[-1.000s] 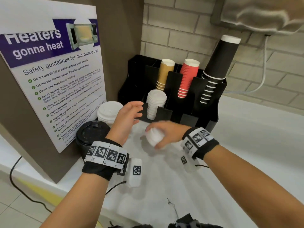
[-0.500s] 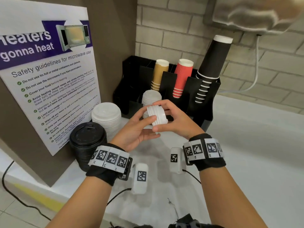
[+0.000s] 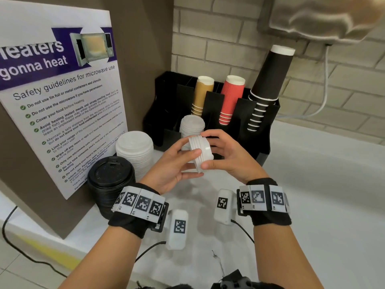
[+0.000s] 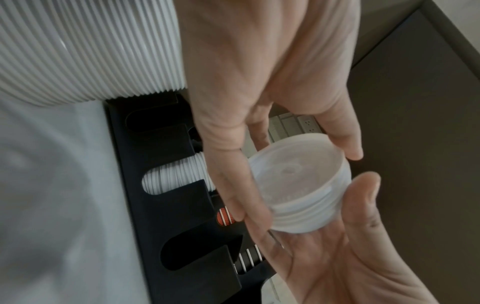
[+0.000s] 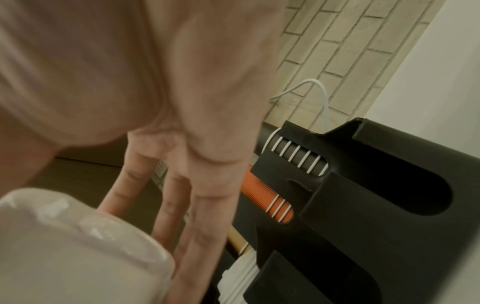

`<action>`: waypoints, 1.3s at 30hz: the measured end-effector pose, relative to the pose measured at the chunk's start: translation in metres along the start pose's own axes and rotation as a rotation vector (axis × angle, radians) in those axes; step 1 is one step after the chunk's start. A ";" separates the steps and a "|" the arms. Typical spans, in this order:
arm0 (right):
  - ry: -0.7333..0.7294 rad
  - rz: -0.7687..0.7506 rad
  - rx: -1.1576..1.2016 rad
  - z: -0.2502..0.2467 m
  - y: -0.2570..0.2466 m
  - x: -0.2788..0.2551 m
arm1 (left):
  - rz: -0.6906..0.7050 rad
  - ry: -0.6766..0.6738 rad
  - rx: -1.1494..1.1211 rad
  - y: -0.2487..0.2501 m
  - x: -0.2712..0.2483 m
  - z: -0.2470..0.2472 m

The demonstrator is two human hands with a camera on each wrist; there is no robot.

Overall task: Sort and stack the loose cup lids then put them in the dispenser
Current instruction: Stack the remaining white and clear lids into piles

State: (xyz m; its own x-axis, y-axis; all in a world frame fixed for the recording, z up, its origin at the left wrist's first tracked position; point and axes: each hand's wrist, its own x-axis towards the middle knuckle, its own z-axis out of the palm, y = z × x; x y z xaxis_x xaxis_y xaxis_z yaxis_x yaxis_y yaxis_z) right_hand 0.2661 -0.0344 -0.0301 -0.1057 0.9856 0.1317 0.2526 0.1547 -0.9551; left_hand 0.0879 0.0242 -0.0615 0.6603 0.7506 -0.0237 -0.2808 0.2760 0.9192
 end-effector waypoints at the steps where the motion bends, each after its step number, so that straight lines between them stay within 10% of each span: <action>1: 0.000 -0.002 -0.009 0.000 0.000 0.000 | 0.002 0.005 -0.004 0.000 0.000 0.001; 21: 0.047 -0.069 -0.167 0.000 0.000 0.019 | -0.045 0.040 -0.001 0.009 0.010 0.005; 26: 0.177 -0.166 -0.296 -0.024 -0.014 0.075 | 0.068 0.229 0.005 0.038 0.016 -0.008; 30: 0.330 -0.049 -0.561 -0.042 -0.004 0.126 | 0.136 0.360 -0.069 0.049 0.010 -0.030; 39: 0.128 0.133 -0.936 -0.033 0.024 0.170 | 0.150 0.401 -0.038 0.048 0.000 -0.046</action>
State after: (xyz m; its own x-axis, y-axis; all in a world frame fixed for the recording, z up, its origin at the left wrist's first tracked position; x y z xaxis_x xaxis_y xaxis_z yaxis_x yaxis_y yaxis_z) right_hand 0.2856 0.1391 -0.0218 0.0708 0.9904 0.1184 0.9282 -0.0220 -0.3715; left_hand 0.0425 0.0653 -0.0353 0.2889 0.9561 -0.0489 -0.3839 0.1625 0.9090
